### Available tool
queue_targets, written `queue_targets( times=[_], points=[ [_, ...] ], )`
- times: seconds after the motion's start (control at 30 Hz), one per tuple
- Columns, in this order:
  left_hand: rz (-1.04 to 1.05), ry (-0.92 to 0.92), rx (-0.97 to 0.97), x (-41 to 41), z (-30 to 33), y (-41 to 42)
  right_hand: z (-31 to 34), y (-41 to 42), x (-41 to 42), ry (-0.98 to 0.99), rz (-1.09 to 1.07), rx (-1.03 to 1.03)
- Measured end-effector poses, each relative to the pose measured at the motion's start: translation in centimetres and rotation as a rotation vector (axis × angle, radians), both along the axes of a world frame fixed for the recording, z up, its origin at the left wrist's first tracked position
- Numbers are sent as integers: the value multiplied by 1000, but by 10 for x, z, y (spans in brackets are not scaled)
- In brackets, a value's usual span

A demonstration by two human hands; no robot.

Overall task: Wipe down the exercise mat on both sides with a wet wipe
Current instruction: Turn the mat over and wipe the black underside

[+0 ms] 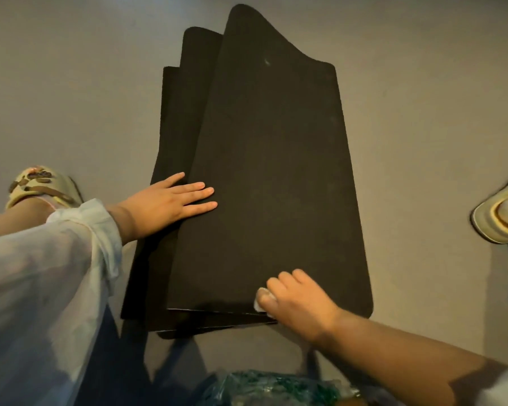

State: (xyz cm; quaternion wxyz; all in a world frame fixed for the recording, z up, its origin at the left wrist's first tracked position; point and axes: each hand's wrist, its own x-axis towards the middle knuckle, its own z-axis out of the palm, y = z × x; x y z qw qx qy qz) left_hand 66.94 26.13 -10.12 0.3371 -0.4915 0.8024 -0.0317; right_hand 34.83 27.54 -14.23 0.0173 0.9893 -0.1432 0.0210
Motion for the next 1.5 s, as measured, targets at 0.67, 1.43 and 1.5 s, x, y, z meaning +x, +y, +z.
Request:
queue_targets(
  times=[0.67,1.43,1.5],
  points=[
    [61,632,-143,-139,18,-114,59,-161,-25,-62,-806,260],
    [87,59,-276,-17,15,-116,37,-93,57,194,-730,89],
    [149,18,-274,-13,5,-112,22,-87,68,228,-773,154]
  ],
)
